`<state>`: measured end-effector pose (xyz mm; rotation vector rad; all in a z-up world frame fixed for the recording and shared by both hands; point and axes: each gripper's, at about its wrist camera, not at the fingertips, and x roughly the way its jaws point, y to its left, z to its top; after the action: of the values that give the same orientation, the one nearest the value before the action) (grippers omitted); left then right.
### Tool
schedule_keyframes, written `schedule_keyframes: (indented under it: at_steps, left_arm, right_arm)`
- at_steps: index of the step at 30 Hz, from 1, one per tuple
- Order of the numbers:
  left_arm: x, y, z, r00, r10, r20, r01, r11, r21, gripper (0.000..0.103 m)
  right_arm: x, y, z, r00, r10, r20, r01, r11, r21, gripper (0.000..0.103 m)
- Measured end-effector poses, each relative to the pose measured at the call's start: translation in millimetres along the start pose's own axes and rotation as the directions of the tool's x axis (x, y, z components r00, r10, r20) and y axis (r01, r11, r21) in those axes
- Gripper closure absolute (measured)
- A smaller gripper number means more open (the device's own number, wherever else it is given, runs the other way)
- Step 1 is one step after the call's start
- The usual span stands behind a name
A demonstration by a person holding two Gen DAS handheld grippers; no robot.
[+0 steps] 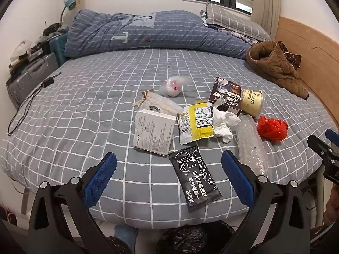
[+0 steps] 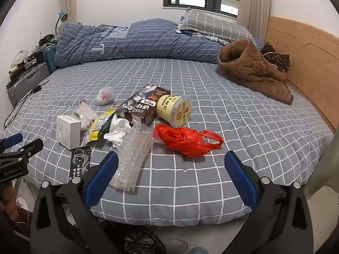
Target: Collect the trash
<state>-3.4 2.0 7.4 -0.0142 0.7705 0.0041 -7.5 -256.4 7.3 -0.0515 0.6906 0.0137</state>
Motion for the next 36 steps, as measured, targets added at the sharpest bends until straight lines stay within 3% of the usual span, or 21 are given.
schedule_keyframes:
  at_steps: [36]
  left_arm:
    - [6.3, 1.9, -1.2, 1.000, 0.002, -0.018, -0.002, 1.000, 0.017, 0.006]
  right_arm:
    - [-1.0, 1.6, 0.8, 1.000, 0.002, 0.002, -0.002, 1.000, 0.004, 0.007]
